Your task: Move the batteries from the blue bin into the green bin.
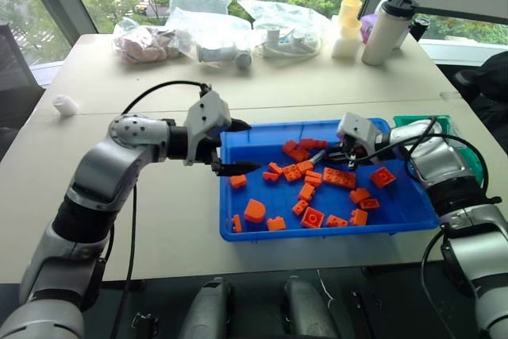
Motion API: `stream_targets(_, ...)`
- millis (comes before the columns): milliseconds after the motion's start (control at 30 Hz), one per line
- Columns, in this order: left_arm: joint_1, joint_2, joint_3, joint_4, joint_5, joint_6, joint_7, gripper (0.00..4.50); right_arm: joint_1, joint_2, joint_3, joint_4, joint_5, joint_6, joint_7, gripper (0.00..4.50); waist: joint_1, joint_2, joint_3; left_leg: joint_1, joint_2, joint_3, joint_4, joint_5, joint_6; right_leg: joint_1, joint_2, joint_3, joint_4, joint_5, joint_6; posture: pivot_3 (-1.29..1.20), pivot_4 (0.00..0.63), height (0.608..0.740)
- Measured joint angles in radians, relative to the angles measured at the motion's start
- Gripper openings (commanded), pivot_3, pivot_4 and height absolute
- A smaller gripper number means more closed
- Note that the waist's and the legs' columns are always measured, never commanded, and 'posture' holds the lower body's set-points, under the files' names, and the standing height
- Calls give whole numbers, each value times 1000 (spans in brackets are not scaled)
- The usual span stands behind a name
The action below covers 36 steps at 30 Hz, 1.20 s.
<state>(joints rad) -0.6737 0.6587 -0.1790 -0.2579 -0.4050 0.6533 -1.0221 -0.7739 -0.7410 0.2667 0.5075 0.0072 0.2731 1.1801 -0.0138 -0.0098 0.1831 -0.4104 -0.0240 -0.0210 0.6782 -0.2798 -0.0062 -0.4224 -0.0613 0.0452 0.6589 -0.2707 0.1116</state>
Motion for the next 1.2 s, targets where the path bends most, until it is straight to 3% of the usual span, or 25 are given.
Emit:
stream_targets(367, 1, 6, 0, -1, 0, 8, -4, 4500, 102, -49, -60, -171, 16, 48, 1, 16, 1, 0, 0, 0, 0, 0, 0, 0, 0, 0, 0, 0, 0, 0, 0, 0, 150, 740)
stream_targets(467, 0, 4, -1, 1, 1, 7, -9, 4500, 107, -49, -96, -206, 39, 66, -7, 1275, -1, 0, 0, 0, 0, 0, 0, 0, 0, 0, 0, 0, 1, 0, 0, 0, 150, 740)
stream_targets(600, 0, 1, -3, 3, 1, -1, -18, 4500, 109, -36, -109, -234, 48, 43, -25, 3287, -1, 0, 0, 0, 0, 0, 0, 0, 0, -1, 0, 0, 1, 0, 0, 0, 150, 740)
stream_targets(867, -1, -1, -4, 21, 4, -10, -22, 4500, 72, 0, -68, -200, 44, -40, 20, 3287, -1, 0, 0, 0, 0, 0, 0, 0, 0, -1, 0, 0, 1, 0, 0, 0, 150, 740)
stream_targets(1200, 7, -1, -5, 11, 5, -5, -12, 4500, -85, 82, 43, 81, -16, -153, 168, 3287, -1, 0, 0, 0, 0, 0, 0, 0, 0, -1, 0, 0, 1, 0, 0, 0, 150, 740)
